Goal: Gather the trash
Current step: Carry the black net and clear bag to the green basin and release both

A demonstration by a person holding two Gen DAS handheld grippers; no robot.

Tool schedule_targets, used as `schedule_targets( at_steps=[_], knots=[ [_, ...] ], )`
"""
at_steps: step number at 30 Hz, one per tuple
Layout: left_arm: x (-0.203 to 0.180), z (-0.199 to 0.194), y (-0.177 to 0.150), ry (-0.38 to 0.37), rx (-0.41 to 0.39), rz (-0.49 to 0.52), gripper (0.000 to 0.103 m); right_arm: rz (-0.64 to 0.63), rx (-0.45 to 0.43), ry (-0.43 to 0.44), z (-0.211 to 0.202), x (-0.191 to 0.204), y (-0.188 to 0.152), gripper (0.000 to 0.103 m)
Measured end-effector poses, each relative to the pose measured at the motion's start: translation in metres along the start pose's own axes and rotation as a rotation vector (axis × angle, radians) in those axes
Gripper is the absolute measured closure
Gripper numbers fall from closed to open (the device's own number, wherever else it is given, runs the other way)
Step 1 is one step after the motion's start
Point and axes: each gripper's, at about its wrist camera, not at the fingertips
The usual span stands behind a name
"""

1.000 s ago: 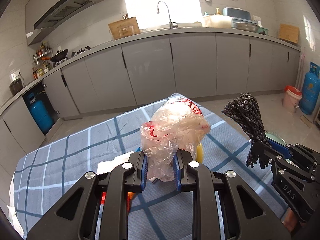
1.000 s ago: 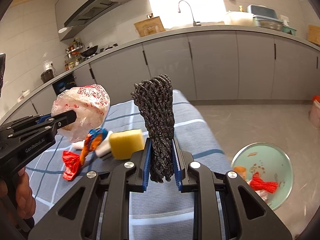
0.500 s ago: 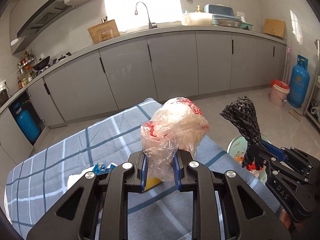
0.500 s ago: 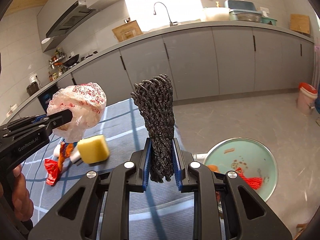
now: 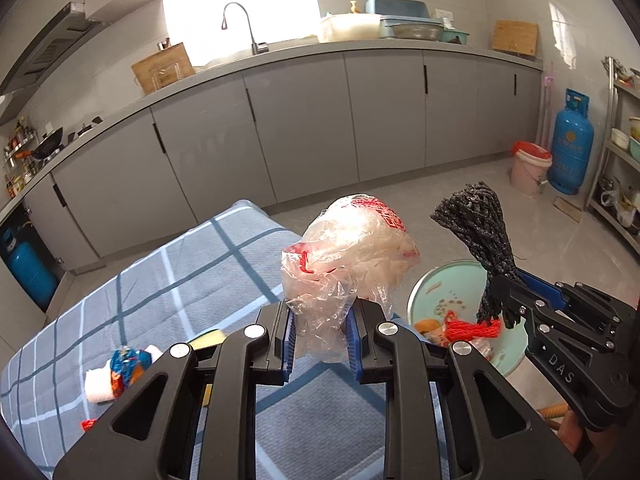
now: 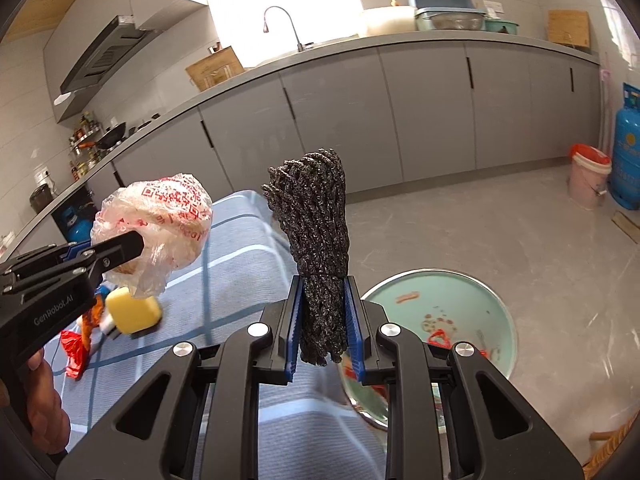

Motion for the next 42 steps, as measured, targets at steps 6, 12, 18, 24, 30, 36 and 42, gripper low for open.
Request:
schedule_targets(
  at_steps=[6,12,18,24,30,36,42],
  knots=[
    [-0.018,0.011,0.002,-0.029,0.009,0.029,0.081,0.024,0.005,-0.036,0.004,-0.021,0.002,0.081],
    [-0.036,0.022,0.009,-0.065,0.008,0.044,0.081,0.039,0.002,-0.077,0.005,-0.041,0.007,0.081],
    [-0.056,0.029,0.018,-0.106,-0.014,0.062,0.081,0.055,0.002,-0.116,0.010,-0.062,0.016,0.081],
    [-0.076,0.045,0.024,-0.157,-0.011,0.073,0.081,0.053,0.017,-0.150,0.023,-0.076,0.018,0.080],
    [-0.090,0.059,0.027,-0.170,-0.010,0.093,0.080,0.063,0.017,-0.193,0.037,-0.096,0.021,0.079],
    [-0.099,0.078,0.024,-0.190,0.016,0.104,0.066,0.060,0.016,-0.221,0.046,-0.106,0.021,0.077],
    [-0.097,0.082,0.014,-0.161,0.035,0.097,0.028,0.088,-0.003,-0.247,0.046,-0.116,0.020,0.039]
  ],
)
Point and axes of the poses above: each gripper's, at about its wrist camera, not at the fingertips, and z roughly the way its jaws point, x to its left, y to its top, and after that the axes turned 10 degrees about z, right-handed
